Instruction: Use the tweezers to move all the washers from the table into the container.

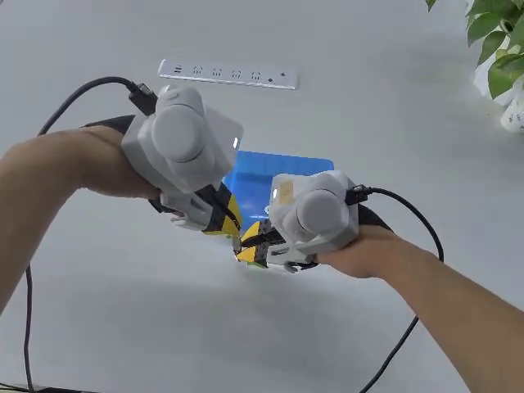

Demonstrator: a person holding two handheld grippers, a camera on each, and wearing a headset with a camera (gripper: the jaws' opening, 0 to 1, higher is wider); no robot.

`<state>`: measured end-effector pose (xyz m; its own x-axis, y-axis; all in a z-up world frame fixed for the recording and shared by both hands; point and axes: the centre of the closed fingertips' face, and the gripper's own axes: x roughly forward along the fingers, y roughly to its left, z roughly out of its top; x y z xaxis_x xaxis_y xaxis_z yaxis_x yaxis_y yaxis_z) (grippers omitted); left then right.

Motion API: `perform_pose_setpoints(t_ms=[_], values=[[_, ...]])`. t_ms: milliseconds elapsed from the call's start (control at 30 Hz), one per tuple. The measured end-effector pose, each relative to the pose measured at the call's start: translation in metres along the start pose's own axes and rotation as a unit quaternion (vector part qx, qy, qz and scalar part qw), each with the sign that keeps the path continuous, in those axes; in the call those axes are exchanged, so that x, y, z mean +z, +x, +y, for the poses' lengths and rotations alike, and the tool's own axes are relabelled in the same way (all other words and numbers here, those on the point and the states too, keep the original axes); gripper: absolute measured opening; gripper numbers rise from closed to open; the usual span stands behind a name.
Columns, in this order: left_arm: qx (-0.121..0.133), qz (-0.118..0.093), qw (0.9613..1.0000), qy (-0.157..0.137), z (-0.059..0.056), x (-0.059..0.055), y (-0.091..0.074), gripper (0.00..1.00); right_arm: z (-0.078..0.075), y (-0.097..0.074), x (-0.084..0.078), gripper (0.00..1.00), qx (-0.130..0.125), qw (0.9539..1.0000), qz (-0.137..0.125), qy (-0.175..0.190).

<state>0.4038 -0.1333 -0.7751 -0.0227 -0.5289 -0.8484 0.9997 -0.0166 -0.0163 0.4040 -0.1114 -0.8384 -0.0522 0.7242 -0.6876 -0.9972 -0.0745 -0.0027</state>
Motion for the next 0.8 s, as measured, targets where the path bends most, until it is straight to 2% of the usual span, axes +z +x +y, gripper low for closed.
perform_pose_setpoints(t_ms=[367, 800], values=[[0.002, 0.003, 1.0, 0.006, 0.0, 0.008, -0.013, 0.04, 0.0, -0.01, 0.012, 0.09, -0.006, 0.9999, -0.006, -0.006], [0.007, 0.01, 0.9997, 0.023, 0.008, 0.022, -0.027, 0.04, -0.011, -0.027, 0.024, 0.09, -0.021, 0.9995, -0.012, -0.017]])
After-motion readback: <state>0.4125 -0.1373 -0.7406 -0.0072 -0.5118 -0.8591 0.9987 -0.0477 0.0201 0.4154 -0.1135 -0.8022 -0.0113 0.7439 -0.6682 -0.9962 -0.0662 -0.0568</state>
